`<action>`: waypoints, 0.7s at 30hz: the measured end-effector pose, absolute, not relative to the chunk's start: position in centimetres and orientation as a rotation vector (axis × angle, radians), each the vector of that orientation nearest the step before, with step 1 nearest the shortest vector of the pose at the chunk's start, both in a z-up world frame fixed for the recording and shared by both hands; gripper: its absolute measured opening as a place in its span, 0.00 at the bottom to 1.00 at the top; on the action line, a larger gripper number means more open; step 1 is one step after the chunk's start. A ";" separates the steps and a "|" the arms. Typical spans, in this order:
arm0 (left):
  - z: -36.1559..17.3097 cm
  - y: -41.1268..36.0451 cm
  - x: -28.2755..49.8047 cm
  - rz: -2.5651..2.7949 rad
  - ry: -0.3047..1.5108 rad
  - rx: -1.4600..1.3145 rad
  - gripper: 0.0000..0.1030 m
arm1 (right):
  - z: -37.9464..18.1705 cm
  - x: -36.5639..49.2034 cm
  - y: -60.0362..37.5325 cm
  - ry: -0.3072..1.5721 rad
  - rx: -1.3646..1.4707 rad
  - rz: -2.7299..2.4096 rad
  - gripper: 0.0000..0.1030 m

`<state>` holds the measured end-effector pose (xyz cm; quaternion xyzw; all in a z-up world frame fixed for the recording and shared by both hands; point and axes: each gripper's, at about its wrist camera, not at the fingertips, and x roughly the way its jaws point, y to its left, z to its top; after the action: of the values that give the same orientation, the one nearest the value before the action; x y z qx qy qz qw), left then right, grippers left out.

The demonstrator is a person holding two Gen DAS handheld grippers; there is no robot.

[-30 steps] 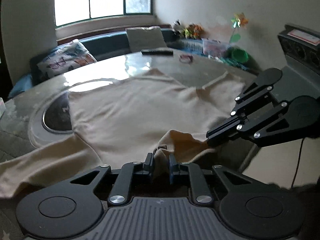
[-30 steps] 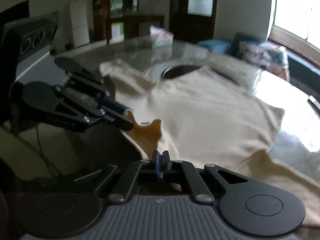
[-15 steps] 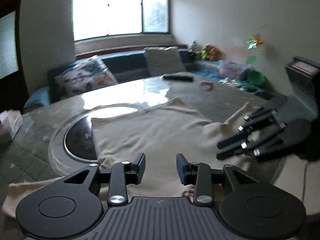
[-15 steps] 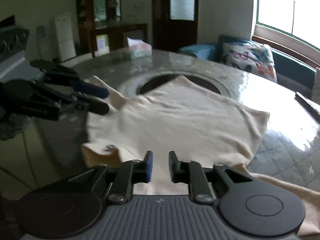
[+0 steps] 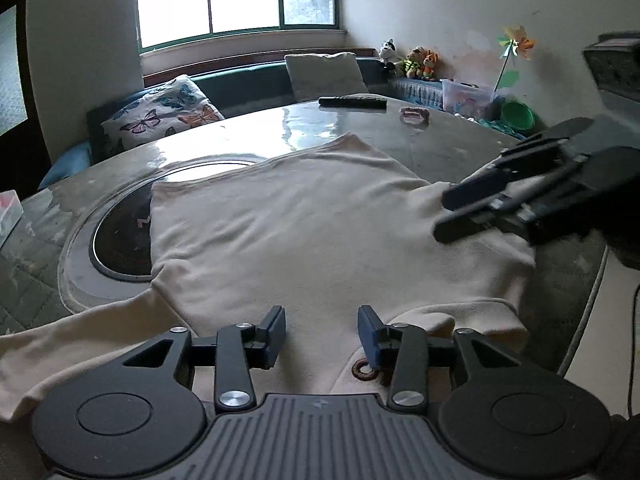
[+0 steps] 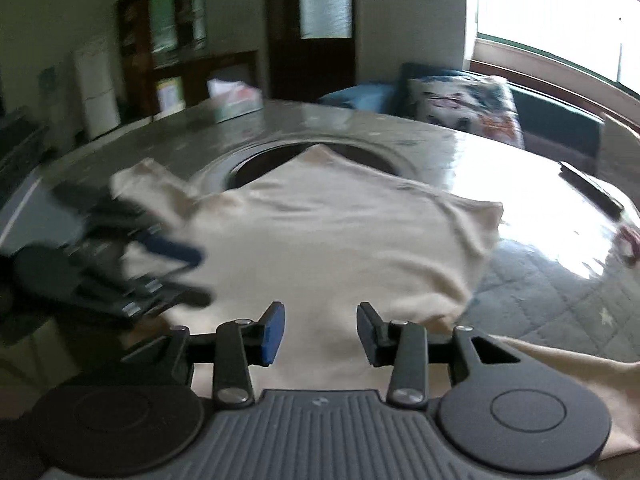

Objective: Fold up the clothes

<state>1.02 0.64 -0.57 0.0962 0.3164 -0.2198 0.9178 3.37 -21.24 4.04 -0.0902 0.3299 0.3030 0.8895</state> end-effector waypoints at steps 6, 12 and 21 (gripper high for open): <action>-0.6 0.6 1.1 -0.427 0.649 0.199 0.55 | 2.1 6.1 -22.8 0.729 -0.121 0.529 0.42; -0.3 0.7 1.1 -0.394 0.640 0.188 0.80 | 3.5 4.3 -24.7 0.651 -0.085 0.481 0.58; 0.9 0.4 0.6 -0.378 0.599 0.161 1.00 | 2.4 3.1 -30.3 0.658 -0.010 0.266 0.63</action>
<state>0.56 0.42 0.87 0.0789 0.2931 -0.1849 0.9347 3.07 -30.31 2.36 -0.0047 0.3219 0.1303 0.9377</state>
